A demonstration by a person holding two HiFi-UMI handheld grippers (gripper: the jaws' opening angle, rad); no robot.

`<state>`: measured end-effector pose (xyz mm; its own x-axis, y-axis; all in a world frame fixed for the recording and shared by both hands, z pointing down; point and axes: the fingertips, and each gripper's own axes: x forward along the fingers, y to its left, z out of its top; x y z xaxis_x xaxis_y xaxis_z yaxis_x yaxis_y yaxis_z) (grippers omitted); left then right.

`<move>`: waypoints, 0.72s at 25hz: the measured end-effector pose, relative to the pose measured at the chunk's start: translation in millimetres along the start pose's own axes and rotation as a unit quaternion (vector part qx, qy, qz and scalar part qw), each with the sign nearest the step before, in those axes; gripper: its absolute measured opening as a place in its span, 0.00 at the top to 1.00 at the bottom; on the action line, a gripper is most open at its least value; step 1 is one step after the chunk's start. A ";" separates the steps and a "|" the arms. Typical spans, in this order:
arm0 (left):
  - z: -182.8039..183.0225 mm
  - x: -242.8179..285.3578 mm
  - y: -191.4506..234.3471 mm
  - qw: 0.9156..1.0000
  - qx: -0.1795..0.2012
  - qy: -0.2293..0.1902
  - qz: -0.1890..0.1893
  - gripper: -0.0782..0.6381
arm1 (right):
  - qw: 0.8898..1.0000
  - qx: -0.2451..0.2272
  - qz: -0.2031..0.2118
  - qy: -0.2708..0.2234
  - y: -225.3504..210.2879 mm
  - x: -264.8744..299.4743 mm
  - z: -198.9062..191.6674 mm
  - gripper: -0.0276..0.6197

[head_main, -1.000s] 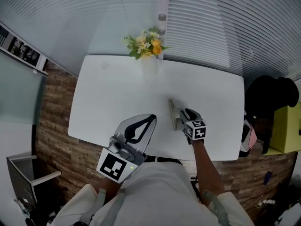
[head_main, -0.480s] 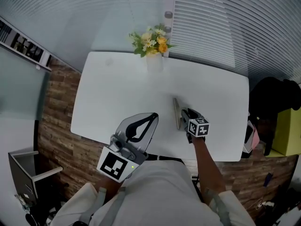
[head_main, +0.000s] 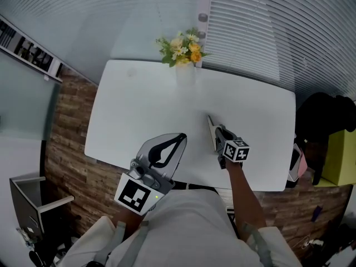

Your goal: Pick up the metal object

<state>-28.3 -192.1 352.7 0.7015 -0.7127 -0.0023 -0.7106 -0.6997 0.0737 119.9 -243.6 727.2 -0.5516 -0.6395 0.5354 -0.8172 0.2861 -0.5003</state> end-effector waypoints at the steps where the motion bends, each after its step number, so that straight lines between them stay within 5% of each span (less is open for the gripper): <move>1: -0.1 -0.7 -0.3 1.000 0.000 0.000 0.000 0.89 | 1.000 0.004 0.003 -0.002 1.5 0.2 0.4 0.92; 18: 5.8 -8.3 -9.2 1.000 0.000 -0.013 -0.005 0.89 | 0.999 -0.013 0.005 -0.043 22.6 -24.0 32.7 0.93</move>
<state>-27.8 -180.0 346.2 0.7064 -0.7072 -0.0296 -0.7040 -0.7063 0.0737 120.1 -245.1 680.8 -0.5443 -0.6953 0.4693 -0.8166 0.3109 -0.4864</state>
